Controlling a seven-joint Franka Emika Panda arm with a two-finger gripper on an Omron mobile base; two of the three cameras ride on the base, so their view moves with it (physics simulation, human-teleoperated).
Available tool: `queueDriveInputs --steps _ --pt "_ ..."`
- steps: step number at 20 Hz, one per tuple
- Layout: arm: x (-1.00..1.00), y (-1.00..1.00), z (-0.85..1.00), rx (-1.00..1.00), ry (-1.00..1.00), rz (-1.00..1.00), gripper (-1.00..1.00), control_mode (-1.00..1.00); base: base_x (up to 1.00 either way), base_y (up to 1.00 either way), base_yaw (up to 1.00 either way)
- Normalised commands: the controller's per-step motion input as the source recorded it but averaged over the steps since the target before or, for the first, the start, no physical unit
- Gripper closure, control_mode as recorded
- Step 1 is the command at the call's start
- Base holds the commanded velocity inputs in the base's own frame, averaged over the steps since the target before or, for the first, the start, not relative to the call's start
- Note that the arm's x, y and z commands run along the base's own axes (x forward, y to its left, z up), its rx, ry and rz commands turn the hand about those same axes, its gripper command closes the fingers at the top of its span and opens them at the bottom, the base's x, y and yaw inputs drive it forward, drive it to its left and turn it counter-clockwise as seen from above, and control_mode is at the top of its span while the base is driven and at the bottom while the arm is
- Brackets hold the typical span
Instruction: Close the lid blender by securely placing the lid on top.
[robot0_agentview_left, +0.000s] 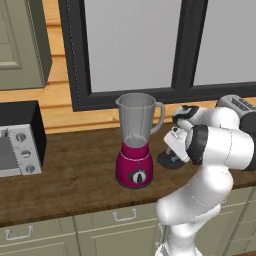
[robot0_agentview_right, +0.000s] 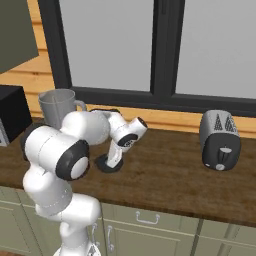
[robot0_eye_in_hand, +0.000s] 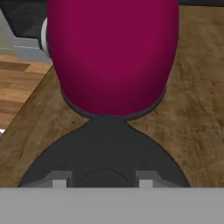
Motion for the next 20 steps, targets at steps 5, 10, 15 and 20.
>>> queueDriveInputs --steps 5,10,15,20 --pt "-0.61 -0.02 0.93 0.00 -0.20 0.00 1.00 -1.00 0.00 0.00 0.00" --pt "-0.56 0.00 0.91 0.00 -0.16 -0.03 1.00 -1.00 0.00 0.00 0.00" --pt "-0.50 0.00 0.96 0.00 -0.12 -0.07 1.00 -1.00 0.00 0.00 0.00" --pt "-0.36 0.00 1.00 0.00 -0.09 -0.09 1.00 -1.00 0.00 0.00 0.00"
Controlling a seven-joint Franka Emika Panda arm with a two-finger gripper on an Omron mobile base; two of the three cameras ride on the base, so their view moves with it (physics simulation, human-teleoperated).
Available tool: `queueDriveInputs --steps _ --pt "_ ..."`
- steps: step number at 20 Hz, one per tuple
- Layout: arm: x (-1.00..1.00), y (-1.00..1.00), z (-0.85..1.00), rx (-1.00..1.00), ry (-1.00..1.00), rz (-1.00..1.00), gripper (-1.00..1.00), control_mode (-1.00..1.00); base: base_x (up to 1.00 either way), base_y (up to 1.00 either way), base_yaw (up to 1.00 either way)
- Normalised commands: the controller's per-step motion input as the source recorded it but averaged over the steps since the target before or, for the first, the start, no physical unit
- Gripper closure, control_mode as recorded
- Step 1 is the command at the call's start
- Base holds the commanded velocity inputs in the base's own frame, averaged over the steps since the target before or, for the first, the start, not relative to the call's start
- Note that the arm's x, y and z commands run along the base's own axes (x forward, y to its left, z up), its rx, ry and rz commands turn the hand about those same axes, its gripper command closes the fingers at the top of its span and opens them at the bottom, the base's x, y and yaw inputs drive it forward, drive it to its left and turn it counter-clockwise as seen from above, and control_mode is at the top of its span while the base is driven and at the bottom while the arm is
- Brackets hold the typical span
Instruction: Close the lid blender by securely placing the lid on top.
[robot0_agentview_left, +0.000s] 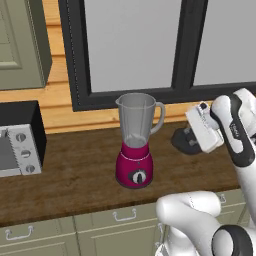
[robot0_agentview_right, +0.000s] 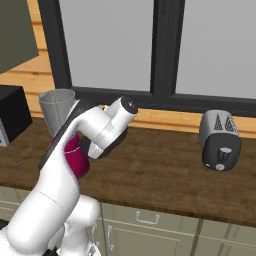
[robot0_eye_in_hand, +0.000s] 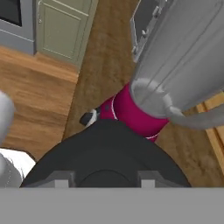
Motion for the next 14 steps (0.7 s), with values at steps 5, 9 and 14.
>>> queueDriveInputs --steps 5,9,14 --pt "-0.06 0.00 1.00 0.00 -0.11 -0.08 1.00 -1.00 0.00 0.00 0.00" --pt "-0.12 0.04 0.89 0.00 -0.15 -0.02 1.00 -1.00 0.00 0.00 0.00" --pt "0.00 0.37 0.67 0.00 -0.12 0.00 1.00 -1.00 0.00 0.00 0.00"
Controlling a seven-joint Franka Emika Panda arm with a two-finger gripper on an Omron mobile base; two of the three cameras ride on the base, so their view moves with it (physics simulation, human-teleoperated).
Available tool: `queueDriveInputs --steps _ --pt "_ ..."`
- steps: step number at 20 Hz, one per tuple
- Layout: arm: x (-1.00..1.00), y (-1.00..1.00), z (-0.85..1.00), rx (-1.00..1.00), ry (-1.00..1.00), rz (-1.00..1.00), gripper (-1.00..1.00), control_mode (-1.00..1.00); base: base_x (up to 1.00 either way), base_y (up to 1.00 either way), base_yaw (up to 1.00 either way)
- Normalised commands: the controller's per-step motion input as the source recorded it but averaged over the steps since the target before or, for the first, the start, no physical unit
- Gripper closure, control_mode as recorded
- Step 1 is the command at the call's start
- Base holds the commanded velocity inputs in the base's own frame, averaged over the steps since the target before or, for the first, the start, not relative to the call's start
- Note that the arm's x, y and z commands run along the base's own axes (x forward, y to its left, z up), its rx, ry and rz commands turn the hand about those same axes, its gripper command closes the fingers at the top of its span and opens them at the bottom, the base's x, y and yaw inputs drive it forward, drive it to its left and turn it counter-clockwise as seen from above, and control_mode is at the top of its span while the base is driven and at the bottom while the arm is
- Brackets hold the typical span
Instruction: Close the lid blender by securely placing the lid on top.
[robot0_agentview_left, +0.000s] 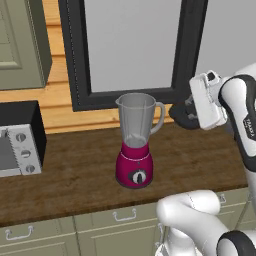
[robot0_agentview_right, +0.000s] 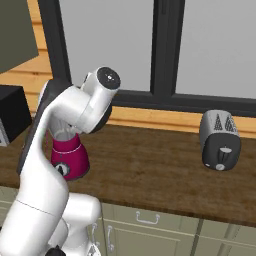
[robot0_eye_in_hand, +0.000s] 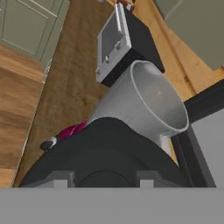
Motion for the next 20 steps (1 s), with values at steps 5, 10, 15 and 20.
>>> queueDriveInputs --steps 5,10,15,20 --pt "0.01 0.61 0.51 0.00 -0.01 0.00 1.00 -1.00 0.00 0.00 0.00" --pt "0.00 0.56 0.69 0.00 0.00 0.00 1.00 -1.00 0.00 0.00 0.00" --pt "0.06 0.58 0.30 0.00 0.00 0.00 1.00 -1.00 0.00 0.00 0.00" --pt "0.33 0.23 0.00 0.00 0.02 0.00 1.00 -1.00 0.00 0.00 0.00"
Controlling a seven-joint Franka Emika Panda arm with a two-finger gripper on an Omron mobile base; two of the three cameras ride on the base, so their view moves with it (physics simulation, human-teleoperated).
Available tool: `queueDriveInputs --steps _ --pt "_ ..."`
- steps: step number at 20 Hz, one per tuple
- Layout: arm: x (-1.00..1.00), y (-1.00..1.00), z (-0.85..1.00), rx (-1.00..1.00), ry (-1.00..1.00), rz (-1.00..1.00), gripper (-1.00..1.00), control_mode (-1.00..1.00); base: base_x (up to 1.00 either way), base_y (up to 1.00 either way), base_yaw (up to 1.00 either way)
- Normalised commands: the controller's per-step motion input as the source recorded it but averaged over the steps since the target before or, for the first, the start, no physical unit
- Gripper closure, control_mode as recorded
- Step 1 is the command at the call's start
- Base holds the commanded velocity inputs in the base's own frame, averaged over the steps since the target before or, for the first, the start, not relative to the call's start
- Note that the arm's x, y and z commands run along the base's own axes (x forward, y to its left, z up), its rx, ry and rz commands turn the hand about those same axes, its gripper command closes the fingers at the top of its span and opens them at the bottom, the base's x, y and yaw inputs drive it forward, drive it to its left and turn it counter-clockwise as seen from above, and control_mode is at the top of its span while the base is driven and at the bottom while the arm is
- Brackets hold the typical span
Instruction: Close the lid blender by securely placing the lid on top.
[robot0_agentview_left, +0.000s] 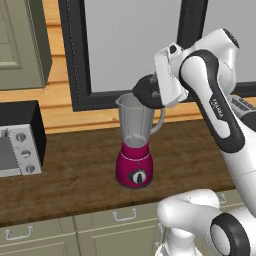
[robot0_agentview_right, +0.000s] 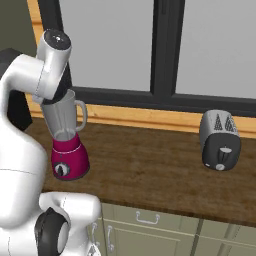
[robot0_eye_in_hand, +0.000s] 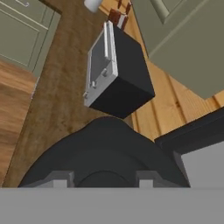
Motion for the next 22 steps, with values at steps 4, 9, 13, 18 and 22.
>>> queueDriveInputs --steps 4,9,13,18,22 --pt "0.31 0.04 0.00 0.00 0.05 0.00 1.00 -1.00 0.00 0.00 0.00" --pt "0.29 0.02 0.00 0.00 0.11 0.00 1.00 -1.00 0.00 0.00 0.00" --pt "0.22 0.14 0.00 0.00 0.12 0.00 1.00 -1.00 0.00 0.00 0.00" --pt "0.29 0.12 0.00 0.04 0.07 0.00 1.00 -1.00 0.00 0.00 0.00" --pt "0.19 0.06 -0.10 0.04 0.01 0.00 1.00 -1.00 0.00 0.00 0.00"
